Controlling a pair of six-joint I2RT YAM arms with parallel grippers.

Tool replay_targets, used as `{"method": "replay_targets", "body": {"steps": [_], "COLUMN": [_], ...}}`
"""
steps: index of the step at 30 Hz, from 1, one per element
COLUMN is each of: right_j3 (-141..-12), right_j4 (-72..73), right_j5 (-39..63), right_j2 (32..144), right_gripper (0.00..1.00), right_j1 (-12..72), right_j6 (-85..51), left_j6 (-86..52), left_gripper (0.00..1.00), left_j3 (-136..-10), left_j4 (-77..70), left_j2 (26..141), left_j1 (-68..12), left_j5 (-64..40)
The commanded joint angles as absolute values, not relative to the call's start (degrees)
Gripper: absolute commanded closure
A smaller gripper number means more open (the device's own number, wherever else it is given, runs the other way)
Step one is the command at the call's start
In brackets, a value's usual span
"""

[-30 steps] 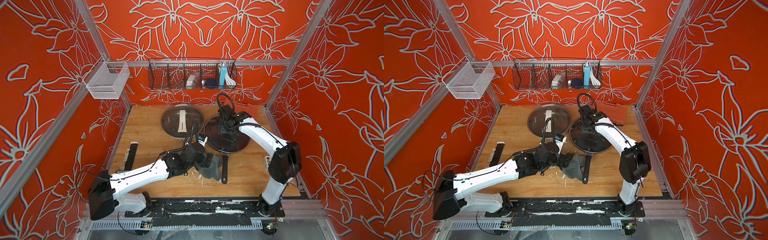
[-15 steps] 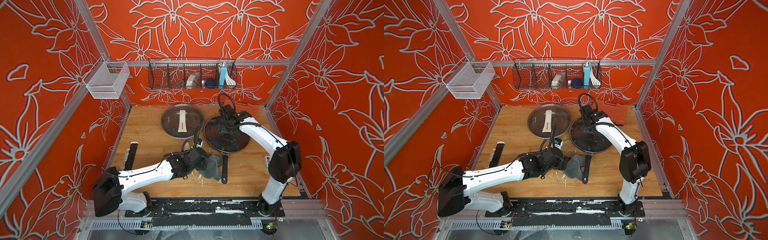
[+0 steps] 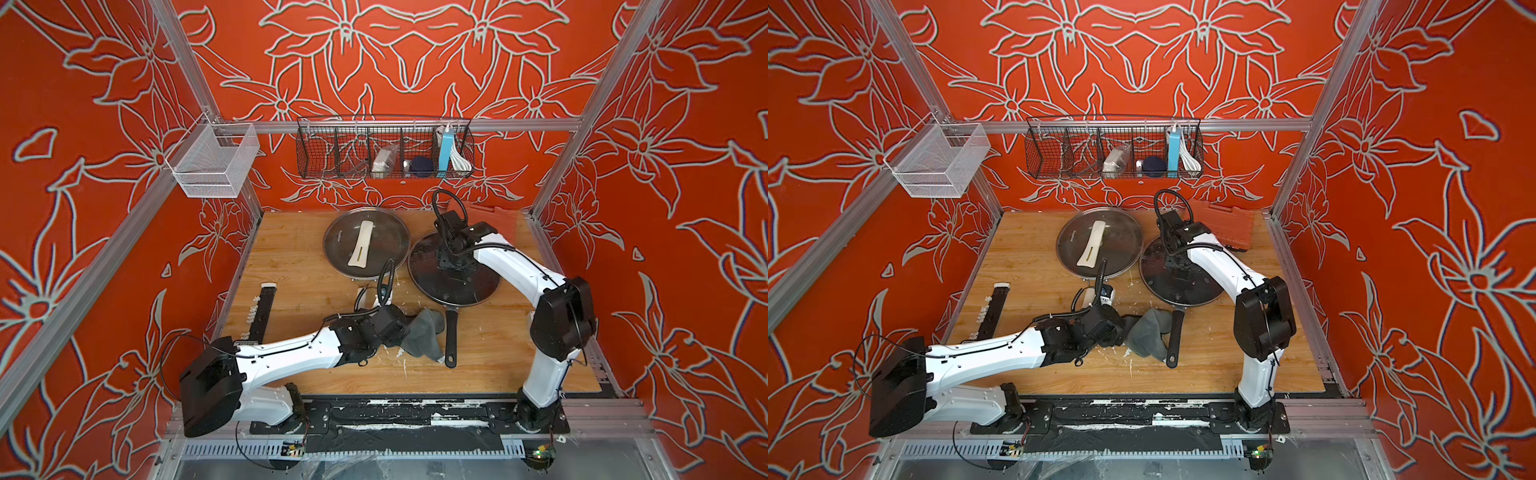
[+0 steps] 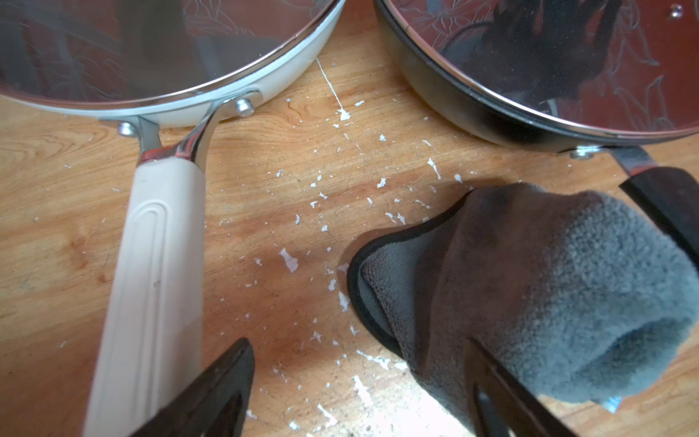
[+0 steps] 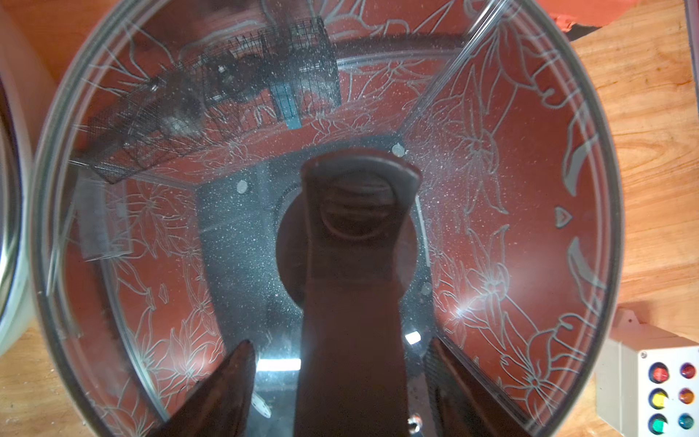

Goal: Wipe the pot lid with a cloth
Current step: Pick up the pot lid from the cooking pot.

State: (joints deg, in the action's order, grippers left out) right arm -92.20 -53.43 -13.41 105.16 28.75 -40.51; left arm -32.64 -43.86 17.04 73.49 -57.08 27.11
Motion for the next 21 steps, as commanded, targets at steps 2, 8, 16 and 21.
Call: {"method": "replay_targets", "body": {"steps": [2, 8, 16, 21], "right_j3": [-94.47, -96.36, -99.16, -99.08], "right_j4": [-53.59, -53.70, -55.21, -55.10], "right_j5": [-15.41, -16.85, -18.85, -18.81], "right_j2": [106.82, 108.61, 111.04, 111.72], "right_gripper": [0.30, 0.33, 0.38, 0.46], "right_j1": [28.39, 28.47, 28.48, 28.46], "right_j6": [-42.14, -42.04, -41.80, -42.18], "left_j6": [-33.84, -31.88, -28.64, -26.87], "left_gripper": [0.14, 0.14, 0.14, 0.14], "left_j3": [-42.90, -42.80, -42.63, -41.95], "left_j4": [17.31, 14.77, 10.99, 9.17], "left_j2": [71.13, 70.31, 69.56, 67.62], "left_j1": [-57.39, -57.48, -58.95, -59.58], "left_j5": [27.57, 26.21, 25.57, 25.57]}}
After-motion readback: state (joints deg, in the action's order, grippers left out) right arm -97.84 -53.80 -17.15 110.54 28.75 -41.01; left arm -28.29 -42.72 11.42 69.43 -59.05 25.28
